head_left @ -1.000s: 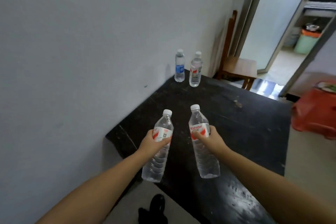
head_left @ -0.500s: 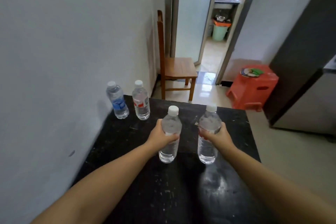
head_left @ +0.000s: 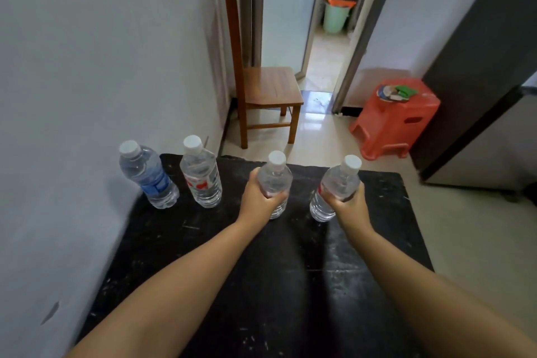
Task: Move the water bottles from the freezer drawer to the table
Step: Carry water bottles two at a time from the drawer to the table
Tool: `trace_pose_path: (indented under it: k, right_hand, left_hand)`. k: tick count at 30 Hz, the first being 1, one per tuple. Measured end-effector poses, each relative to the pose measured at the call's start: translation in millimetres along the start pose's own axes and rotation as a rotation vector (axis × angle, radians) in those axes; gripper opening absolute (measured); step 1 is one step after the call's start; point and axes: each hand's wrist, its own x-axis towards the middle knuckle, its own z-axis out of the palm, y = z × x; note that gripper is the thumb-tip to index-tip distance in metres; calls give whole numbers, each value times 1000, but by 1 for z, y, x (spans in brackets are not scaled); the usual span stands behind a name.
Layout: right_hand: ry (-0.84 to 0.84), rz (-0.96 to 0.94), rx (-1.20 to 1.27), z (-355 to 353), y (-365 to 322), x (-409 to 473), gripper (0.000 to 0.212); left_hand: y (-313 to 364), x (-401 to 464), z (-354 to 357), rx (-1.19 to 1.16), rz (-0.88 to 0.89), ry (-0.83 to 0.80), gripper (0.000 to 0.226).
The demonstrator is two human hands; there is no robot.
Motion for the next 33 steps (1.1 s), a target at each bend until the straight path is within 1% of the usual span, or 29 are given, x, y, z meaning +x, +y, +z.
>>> trace_pose_path:
  k: [6, 11, 14, 17, 20, 24, 29, 33]
  right_hand:
    - [-73, 81, -89, -1, 5, 8, 78]
    - [-114, 213, -169, -11, 12, -11, 97]
    - [-120, 236, -197, -21, 10, -24, 101]
    - [-139, 232, -240, -31, -1, -42, 101]
    - [-201, 208, -339, -42, -14, -66, 90]
    - [-308, 78, -449, -49, -26, -101, 65]
    - [-472, -88, -573, -68, -25, -157, 48]
    - [-534, -180, -626, -86, -11, -199, 40]
  left_hand:
    - [-4, 1, 4, 23, -13, 1, 75]
    - [-3, -16, -5, 109, -112, -26, 76]
    - [2, -30, -12, 174, -131, -14, 76]
    - [10, -53, -21, 204, -128, 11, 77]
    - [15, -85, -32, 220, -124, 38, 76]
    - [15, -133, -43, 228, -135, 78, 70]
    - [9, -212, -47, 305, -160, 160, 59]
    - [-3, -282, -45, 353, -104, 273, 43]
